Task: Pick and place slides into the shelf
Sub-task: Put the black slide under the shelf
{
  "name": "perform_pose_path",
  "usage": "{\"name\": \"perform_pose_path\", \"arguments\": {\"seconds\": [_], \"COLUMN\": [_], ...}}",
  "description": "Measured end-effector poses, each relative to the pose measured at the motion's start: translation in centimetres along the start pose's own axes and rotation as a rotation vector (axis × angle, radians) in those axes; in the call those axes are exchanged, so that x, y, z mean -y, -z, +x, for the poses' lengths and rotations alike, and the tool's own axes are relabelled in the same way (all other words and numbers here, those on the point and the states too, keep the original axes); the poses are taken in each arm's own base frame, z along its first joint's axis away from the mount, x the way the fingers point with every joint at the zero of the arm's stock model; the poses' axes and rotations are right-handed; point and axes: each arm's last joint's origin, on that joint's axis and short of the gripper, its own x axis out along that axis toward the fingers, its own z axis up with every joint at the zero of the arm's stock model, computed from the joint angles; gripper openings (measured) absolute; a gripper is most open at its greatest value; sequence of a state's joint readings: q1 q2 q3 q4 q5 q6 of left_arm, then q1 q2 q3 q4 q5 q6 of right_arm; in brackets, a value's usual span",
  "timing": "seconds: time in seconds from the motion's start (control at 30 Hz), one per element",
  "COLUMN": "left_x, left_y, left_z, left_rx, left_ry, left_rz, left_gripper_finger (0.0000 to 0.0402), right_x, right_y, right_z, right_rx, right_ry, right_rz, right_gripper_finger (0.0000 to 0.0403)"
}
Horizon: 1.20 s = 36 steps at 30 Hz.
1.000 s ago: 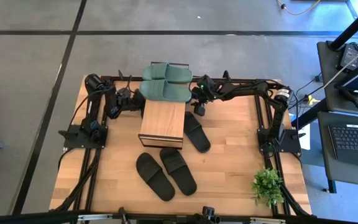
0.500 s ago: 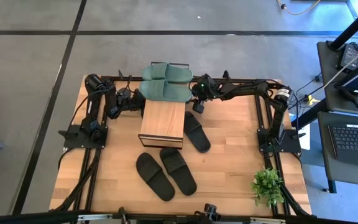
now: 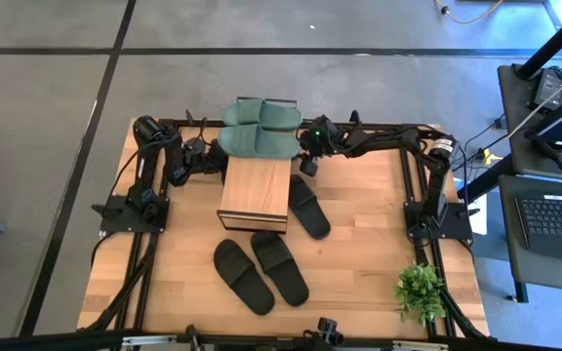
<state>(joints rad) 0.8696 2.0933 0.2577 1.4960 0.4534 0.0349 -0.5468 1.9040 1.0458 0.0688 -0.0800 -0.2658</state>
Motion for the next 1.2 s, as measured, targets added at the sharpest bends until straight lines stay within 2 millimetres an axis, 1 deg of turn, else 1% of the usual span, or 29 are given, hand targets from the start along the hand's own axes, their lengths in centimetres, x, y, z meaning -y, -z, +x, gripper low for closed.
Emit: {"name": "perform_pose_path", "arguments": {"seconds": [0.23, 0.4, 0.5, 0.57, 0.73, 0.97, 1.07, 1.2], "left_x": [0.0, 0.0, 0.2, 0.2, 0.5, 1.5, 2.0, 2.6], "left_y": [0.0, 0.0, 0.2, 0.2, -0.1, -0.4, -0.8, -1.7], "left_z": [0.0, 0.0, -0.4, -0.8, -2.5, -4.6, -5.4, -6.4], "left_rx": [0.000, 0.000, -0.005, 0.001, 0.024, 0.029, 0.048, 0.101], "left_ry": [0.001, 0.012, 0.028, 0.025, 0.000, -0.001, 0.031, 0.070], "left_rz": [0.000, 0.000, -0.004, -0.010, -0.011, -0.036, -0.025, -0.008], "left_gripper_finger": [0.0000, 0.0000, 0.0000, 0.0000, 0.0000, 0.0000, 0.0000, 0.0000], "right_x": [0.0, 0.1, 0.1, 0.1, 0.3, 0.2, -0.4, -1.9], "right_y": [0.4, 0.6, 0.7, 0.7, 0.0, -0.7, -1.0, -1.6], "right_z": [0.6, 0.6, 0.3, -0.2, -1.4, -3.4, -4.3, -5.6], "right_rx": [-0.017, -0.039, -0.074, -0.095, -0.084, -0.087, -0.103, -0.112], "right_ry": [0.023, 0.059, 0.065, 0.079, 0.095, 0.093, 0.079, 0.047], "right_rz": [0.001, 0.000, -0.001, -0.001, -0.002, 0.006, 0.019, 0.012], "right_gripper_finger": [0.0184, 0.0185, 0.0184, 0.0184, 0.0184, 0.0185, 0.0185, 0.0184]}}
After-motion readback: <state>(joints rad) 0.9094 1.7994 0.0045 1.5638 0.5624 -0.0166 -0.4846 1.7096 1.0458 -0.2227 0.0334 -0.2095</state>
